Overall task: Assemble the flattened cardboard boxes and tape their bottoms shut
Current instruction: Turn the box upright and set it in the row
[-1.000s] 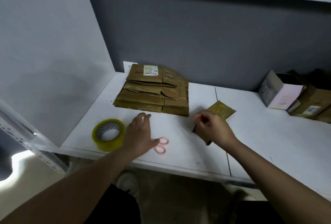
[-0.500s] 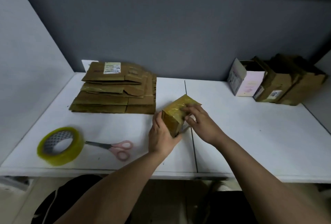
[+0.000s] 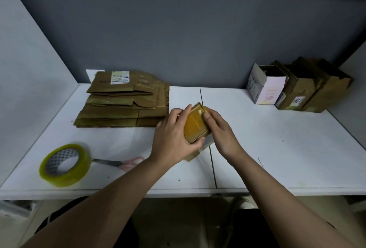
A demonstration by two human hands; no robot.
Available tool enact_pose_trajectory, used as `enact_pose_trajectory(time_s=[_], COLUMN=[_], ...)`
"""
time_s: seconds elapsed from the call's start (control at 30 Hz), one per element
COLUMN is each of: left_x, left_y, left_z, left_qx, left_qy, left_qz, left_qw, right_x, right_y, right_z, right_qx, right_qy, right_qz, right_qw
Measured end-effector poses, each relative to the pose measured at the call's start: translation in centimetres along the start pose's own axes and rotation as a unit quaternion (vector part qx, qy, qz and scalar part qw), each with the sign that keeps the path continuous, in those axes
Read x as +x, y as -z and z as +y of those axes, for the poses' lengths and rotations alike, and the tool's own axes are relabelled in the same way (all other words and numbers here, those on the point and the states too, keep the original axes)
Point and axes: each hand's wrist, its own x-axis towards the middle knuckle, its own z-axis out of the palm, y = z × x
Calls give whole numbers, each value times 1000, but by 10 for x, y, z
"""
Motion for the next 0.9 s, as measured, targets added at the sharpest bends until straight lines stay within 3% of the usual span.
enact_pose_trajectory(time_s=[0.27,0.43,0.7,0.9], left_x=[-5,-2,-6,-5], left_y=[9,10,15,16], left_z=[-1,-1,9,14], left_qx=[15,50,43,34], left_qy=[-46,-72,-45,-44], left_qz=[63,81,57,60], left_qw=[997,993,996,997], right_x=[-6,-2,-2,-4], right_y=[-5,-10,-7,-14], right_z=[-7,-10,-11,-10], right_qx=[77,92,177,145], right_qy=[-26,-21,-85,-53], right_qz=[-28,31,67,126], right_qw=[996,995,978,980])
